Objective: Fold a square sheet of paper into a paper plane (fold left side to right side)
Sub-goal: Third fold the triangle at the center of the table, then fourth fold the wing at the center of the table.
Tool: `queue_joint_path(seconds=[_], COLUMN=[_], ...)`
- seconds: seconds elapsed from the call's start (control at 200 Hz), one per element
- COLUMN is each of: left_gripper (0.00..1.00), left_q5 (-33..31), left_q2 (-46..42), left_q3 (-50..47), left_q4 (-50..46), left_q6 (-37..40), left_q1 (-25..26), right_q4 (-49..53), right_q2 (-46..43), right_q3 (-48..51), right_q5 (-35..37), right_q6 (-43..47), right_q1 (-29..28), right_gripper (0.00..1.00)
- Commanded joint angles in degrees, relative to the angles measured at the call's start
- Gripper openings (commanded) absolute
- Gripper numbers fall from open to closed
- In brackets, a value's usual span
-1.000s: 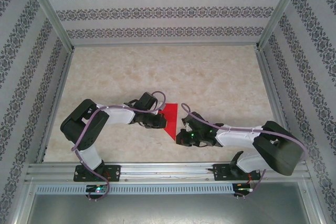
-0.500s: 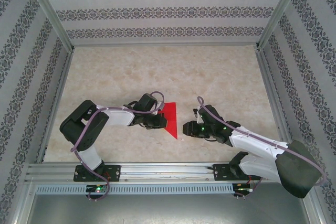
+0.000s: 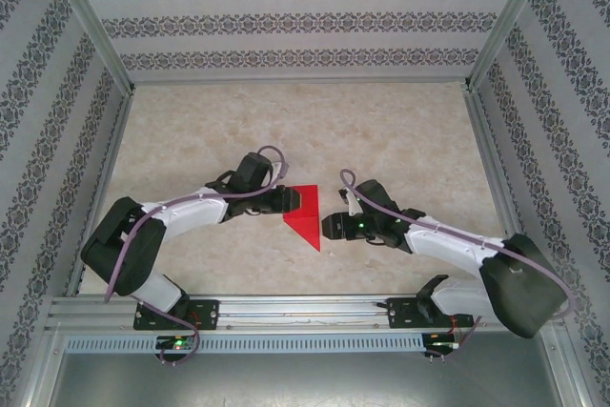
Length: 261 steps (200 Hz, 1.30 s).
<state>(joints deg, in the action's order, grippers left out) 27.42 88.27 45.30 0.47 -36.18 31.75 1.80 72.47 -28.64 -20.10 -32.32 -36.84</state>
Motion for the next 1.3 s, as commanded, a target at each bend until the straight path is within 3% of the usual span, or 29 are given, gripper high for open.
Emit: queue_joint_path(seconds=[0.0, 0.365, 0.565, 0.859, 1.299], left_gripper=[0.35, 0.36, 0.37, 0.43, 0.45], left_q5=[-1.88, -1.45, -1.08, 1.68, 12.23], left_q2=[-1.64, -2.27, -2.22, -1.81, 5.28], left_q3=[-0.07, -2.44, -2.77, -3.48, -1.99], left_q4=[-2.02, -0.90, -0.73, 1.60, 12.01], left_q6=[1.91, 0.46, 0.45, -0.84, -5.46], left_q1=[-3.05, -6.21, -6.89, -9.20, -10.40], right_q4=[-5.34, -9.54, -10.80, -11.47, -14.08], right_q2=[3.99, 16.48, 18.93, 15.22, 8.53], right_q3=[-3.17, -8.70, -9.15, -6.42, -1.43], right_q5=[-2.75, -4.85, -5.87, -4.56, -5.00], right_q6=[4.26, 6.02, 6.04, 5.47, 3.54], right_q1=[0.49, 0.49, 0.51, 1.49, 2.94], right_gripper=[0.58, 0.54, 0.45, 0.00, 0.00])
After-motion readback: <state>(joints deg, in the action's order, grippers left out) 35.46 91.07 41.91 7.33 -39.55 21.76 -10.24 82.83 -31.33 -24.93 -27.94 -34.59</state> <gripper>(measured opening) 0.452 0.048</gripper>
